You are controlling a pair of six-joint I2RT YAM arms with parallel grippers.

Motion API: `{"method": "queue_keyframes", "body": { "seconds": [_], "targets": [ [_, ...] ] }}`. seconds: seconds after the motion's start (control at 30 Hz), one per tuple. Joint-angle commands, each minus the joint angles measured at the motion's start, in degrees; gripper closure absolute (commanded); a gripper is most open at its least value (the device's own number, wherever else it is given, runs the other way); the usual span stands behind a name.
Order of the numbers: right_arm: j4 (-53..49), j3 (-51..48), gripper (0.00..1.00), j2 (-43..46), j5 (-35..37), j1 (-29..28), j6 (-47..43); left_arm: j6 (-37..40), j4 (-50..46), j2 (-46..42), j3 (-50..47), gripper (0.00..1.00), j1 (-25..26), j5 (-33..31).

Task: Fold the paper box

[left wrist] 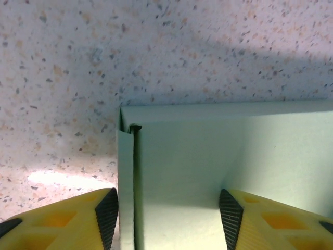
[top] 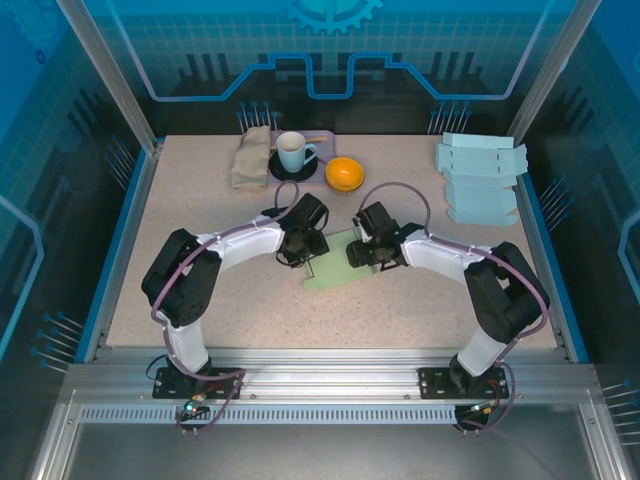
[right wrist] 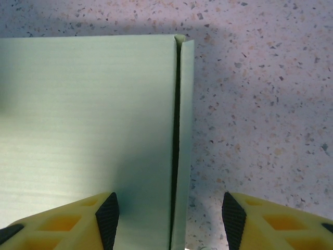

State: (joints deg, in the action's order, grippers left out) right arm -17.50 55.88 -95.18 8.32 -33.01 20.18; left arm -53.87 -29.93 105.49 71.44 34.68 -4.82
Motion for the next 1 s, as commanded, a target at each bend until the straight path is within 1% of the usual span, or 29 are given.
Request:
{"method": "queue_keyframes", "body": {
  "seconds": [0.0,0.17,0.3,0.37,0.43,0.5,0.67,0.8,0.97],
  "targets": [
    [-1.7,-2.2,0.42,1.4,-0.1,1.2,2.9,3.2,-4.5,0.8,4.3,0.38,0.2,-2.4],
    [-1.8,-3.1,0.42,1.8,-1.9,1.5,5.1,1.1,-7.1,-3.1,3.7,0.22,0.2,-2.6],
    [-1.8,-3.2,0.42,1.7,-3.3,1.5,6.7,-2.7,-10.0,-5.1,2.0,0.18,0.3,-0.6],
    [-1.4,-3.2,0.43,1.7,-4.0,1.5,7.4,-5.7,-9.8,-5.7,0.2,0.16,0.3,2.5],
    [-1.0,-3.5,0.43,1.8,-4.4,1.6,7.7,-8.9,-7.7,-6.3,-2.1,0.15,0.5,5.7],
    [-0.9,-3.5,0.43,1.7,-4.4,1.6,7.8,-11.5,-6.1,-6.5,-3.1,0.15,0.9,7.3],
    [-0.7,-3.8,0.43,1.7,-4.5,1.6,7.9,-14.8,-7.6,-4.4,-0.4,0.14,3.6,5.6],
    [-0.7,-4.3,0.43,2.2,-4.5,1.6,7.9,-17.1,-8.6,-2.9,0.9,0.14,4.0,5.3],
    [-0.4,-4.9,0.43,2.7,-4.5,1.8,7.8,-19.9,-13.8,-1.2,3.7,0.11,4.4,4.5]
  ]
}}
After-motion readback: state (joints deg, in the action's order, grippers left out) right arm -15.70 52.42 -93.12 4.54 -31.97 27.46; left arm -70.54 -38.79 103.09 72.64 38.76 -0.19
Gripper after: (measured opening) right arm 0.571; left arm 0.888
